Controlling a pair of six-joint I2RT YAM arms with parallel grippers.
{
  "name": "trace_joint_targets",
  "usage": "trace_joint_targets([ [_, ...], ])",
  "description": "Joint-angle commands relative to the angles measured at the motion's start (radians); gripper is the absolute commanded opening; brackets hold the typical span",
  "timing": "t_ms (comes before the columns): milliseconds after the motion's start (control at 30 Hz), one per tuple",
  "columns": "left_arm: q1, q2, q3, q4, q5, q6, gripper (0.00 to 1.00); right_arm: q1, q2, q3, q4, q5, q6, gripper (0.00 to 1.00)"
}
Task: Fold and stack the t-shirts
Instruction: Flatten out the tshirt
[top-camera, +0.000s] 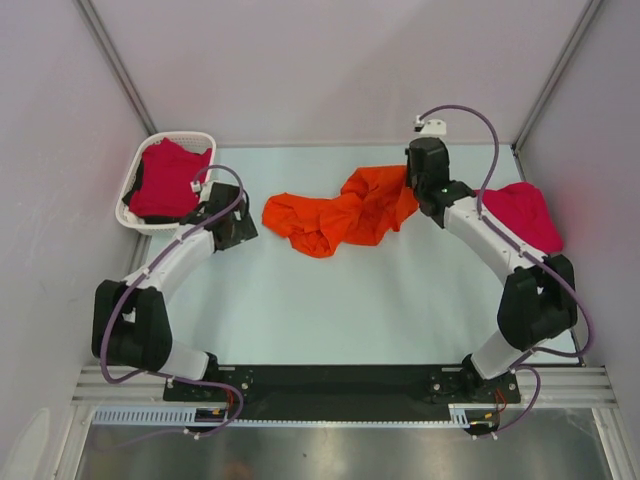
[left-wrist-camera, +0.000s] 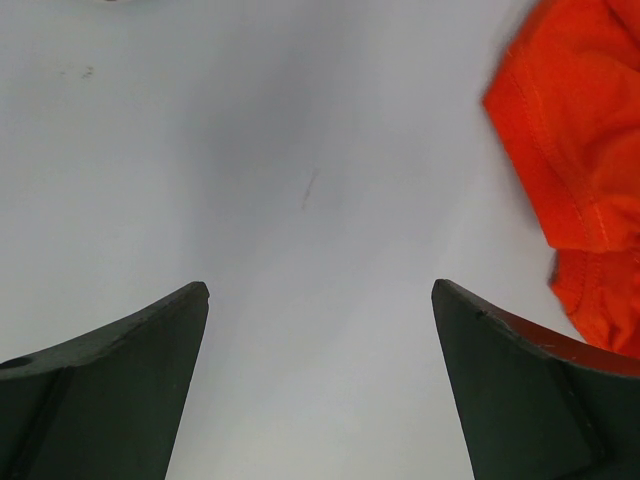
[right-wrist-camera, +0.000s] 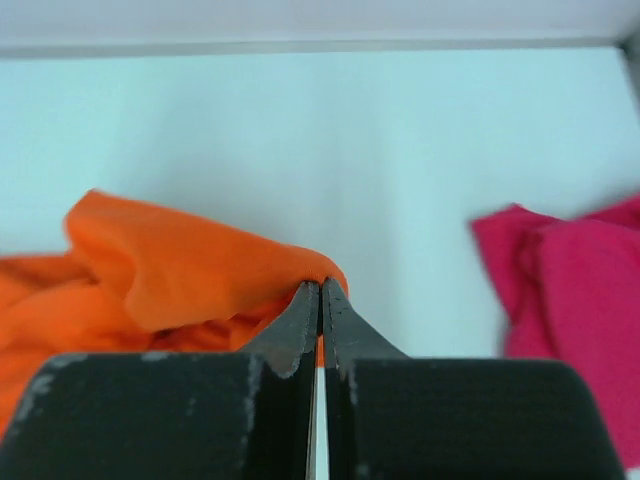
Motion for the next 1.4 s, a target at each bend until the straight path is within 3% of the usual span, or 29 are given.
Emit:
trace_joint_targets([
  [0, -0.101, 0.002, 0.004, 0.042, 0.032, -0.004, 1.0, -0.083, 0.066, 0.013, -0.006, 0.17, 0.055, 0.0],
  [167, -0.204, 0.066, 0.033, 0.047, 0.039, -0.013, 1.0, -0.129, 0.218, 0.053, -0.135, 0.348, 0.106, 0.0],
  [233, -0.253, 0.086, 0.05, 0.048, 0.036, -0.017, 1.0, -0.134, 0.249, 0.041, -0.125, 0.484, 0.12, 0.0],
  [333, -0.318, 0.132, 0.072, 0.06, 0.029, -0.023, 1.0, -0.157, 0.258, 0.012, -0.1, 0.52, 0.155, 0.0],
  [500, -0.411, 0.195, 0.13, 0.079, 0.006, -0.019, 1.0, -0.115, 0.118, -0.108, 0.055, 0.508, 0.118, 0.03],
  [633, -0.422, 0.197, 0.164, 0.125, 0.013, -0.019, 1.0, -0.039, 0.01, -0.203, 0.214, 0.503, 0.051, 0.08],
  [800, -0.422, 0.201, 0.225, 0.145, 0.033, 0.024, 1.0, -0.036, -0.05, -0.217, 0.218, 0.515, 0.04, 0.13],
  [833, -0.422, 0.206, 0.233, 0.143, 0.045, 0.029, 1.0, -0.036, -0.058, -0.216, 0.201, 0.521, 0.041, 0.43],
  [900, -0.422, 0.226, 0.251, 0.145, 0.056, 0.029, 1.0, -0.033, -0.067, -0.222, 0.204, 0.547, 0.043, 0.74],
  [933, -0.424, 0.234, 0.257, 0.151, 0.07, 0.027, 1.0, -0.029, -0.073, -0.228, 0.208, 0.549, 0.043, 0.96],
  [967, -0.424, 0.25, 0.261, 0.154, 0.076, 0.027, 0.99, -0.026, -0.076, -0.229, 0.21, 0.552, 0.043, 1.0],
  [1200, -0.425, 0.364, 0.293, 0.272, 0.171, 0.01, 0.99, 0.007, -0.058, -0.225, 0.201, 0.534, 0.035, 1.0],
  [1367, -0.425, 0.465, 0.365, 0.275, 0.176, 0.013, 0.93, 0.018, -0.062, -0.234, 0.201, 0.506, 0.031, 1.0],
])
